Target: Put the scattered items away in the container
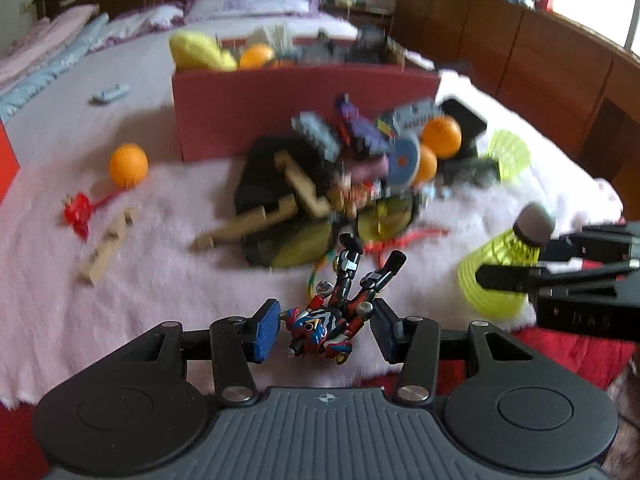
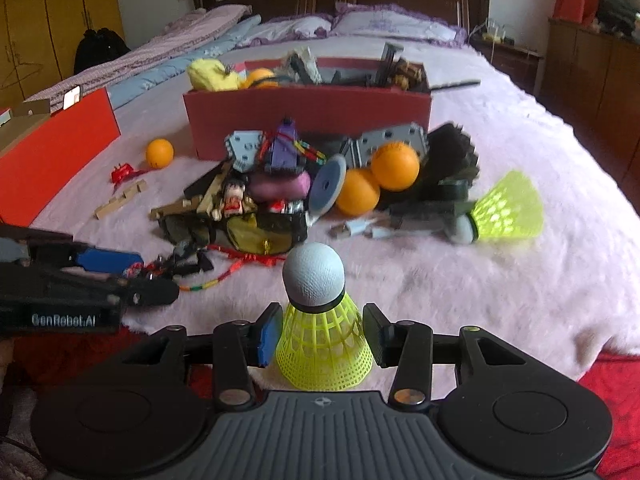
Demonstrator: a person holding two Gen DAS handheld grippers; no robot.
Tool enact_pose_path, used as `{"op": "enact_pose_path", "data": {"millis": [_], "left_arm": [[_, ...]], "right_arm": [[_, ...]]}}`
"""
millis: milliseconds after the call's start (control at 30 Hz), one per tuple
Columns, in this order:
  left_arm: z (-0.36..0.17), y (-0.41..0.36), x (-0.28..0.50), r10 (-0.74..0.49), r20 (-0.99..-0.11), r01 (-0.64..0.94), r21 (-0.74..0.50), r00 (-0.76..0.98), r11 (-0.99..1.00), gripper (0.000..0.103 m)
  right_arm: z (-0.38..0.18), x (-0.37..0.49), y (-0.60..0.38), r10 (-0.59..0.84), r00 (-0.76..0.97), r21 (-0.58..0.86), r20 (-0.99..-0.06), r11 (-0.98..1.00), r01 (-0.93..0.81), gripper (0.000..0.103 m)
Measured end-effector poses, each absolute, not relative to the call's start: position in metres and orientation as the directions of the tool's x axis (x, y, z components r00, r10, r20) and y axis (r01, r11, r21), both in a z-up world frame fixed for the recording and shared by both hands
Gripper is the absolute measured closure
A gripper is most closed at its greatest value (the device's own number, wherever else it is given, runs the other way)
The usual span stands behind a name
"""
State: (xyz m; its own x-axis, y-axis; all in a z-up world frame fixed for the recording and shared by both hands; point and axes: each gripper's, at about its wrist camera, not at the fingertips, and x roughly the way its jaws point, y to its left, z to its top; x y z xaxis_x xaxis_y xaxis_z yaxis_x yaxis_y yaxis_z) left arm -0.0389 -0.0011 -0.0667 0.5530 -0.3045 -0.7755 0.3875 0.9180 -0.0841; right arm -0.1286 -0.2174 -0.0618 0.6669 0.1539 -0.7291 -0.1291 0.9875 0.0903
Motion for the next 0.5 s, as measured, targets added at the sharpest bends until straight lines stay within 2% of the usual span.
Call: {"op": "enact_pose_path", "data": {"millis": [133,300,500], "left_arm": [[-0.072,-0.003,-0.042,-0.295,-0.783,0.402,-0.063,0.548,0.913,0.049],[-0.075,-0.008,-0.043,-0.298,-0.792,0.422,-0.057,0.533,0.905,0.027],[-0.081,-0.015,-0.044,-0.298,-0.809,0.454,-0.043,0.507,0.89,0.005]], "right_arm": [[-0.068,-0.129,-0.215,0.149,0.665,0.081,-0.732,0.988,-0.132,0.051],[-0.076,-0.13,-0.216,0.146,0.652,0.082,-0.744,0.988,-0.128,0.045],[-0.086,-0.13,-0.219,0.163,0.637,0.105,-0.754,0.986,-0.129,0.039]]}}
